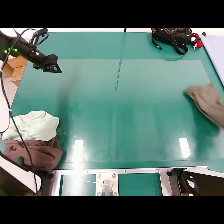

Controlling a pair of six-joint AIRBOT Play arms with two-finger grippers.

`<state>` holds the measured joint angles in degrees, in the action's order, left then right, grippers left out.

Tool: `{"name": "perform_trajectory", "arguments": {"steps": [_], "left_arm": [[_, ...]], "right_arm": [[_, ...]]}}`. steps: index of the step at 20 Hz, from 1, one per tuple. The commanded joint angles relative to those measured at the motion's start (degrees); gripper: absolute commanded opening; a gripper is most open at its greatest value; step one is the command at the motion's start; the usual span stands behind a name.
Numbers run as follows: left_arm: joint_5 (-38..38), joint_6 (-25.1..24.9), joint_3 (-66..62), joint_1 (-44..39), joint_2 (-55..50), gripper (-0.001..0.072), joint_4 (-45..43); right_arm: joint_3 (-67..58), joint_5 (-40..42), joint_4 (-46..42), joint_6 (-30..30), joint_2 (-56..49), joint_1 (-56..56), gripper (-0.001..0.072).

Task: Fold the shirts.

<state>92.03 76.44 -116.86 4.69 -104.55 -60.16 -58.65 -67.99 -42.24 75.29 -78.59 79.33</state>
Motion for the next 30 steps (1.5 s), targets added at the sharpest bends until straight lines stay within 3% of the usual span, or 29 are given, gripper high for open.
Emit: {"name": "perform_trajectory", "arguments": {"steps": [1,6,7,8,9,11,13,15,16,17,18,19,24,30], "left_arm": [[0.0,0.0,0.0,0.0,0.0,0.0025,3.8],[0.9,0.0,0.0,0.0,0.0,0.0026,5.6],[1.2,0.0,0.0,0.0,0.0,0.0025,5.6],[1.4,0.0,0.0,0.0,0.0,0.0025,5.6],[1.4,0.0,0.0,0.0,0.0,0.0025,5.6],[1.5,0.0,0.0,0.0,0.0,0.0025,5.8],[2.3,0.0,0.0,0.0,0.0,0.0025,6.4],[3.4,-1.0,-0.1,0.0,0.6,0.0025,6.7],[3.4,-1.1,-0.2,0.0,1.4,0.0025,6.7],[2.9,-1.1,-0.2,0.0,2.2,0.0025,6.6],[2.3,-1.1,-0.2,0.0,3.3,0.0025,6.6],[1.9,-1.1,-0.2,0.0,4.5,0.0024,6.6],[2.0,0.9,9.3,-0.1,13.3,0.0024,6.5],[-7.6,1.9,47.2,-0.1,39.1,0.0024,6.2]], "right_arm": [[6.2,0.0,-6.0,-3.6,1.4,12.0,0.0018],[5.0,-0.2,-10.3,-3.5,-0.9,12.2,0.0209],[4.5,-1.5,-10.4,-3.5,-0.9,12.2,0.0301],[4.3,-3.3,-10.3,-3.1,-0.9,12.3,0.0464],[4.2,-5.0,-10.3,-2.1,-0.9,12.3,0.0516],[2.8,-10.2,-10.4,-1.0,-0.9,12.2,0.0505],[0.3,-16.5,-11.0,3.9,-0.9,12.2,0.0338],[-3.1,-22.3,-10.3,8.0,-0.5,11.7,0.0312],[-4.5,-23.6,-9.2,8.7,0.2,10.3,0.0212],[-5.2,-23.0,-7.1,8.5,1.2,7.9,0.0172],[-5.4,-21.2,-5.0,8.1,2.4,4.4,0.0061],[-5.4,-19.3,-3.2,8.0,3.3,0.4,0.0016],[-4.6,-17.3,3.3,0.6,5.0,-26.2,0.0016],[11.6,-3.2,3.2,-3.1,14.9,-52.2,0.0023]]}}
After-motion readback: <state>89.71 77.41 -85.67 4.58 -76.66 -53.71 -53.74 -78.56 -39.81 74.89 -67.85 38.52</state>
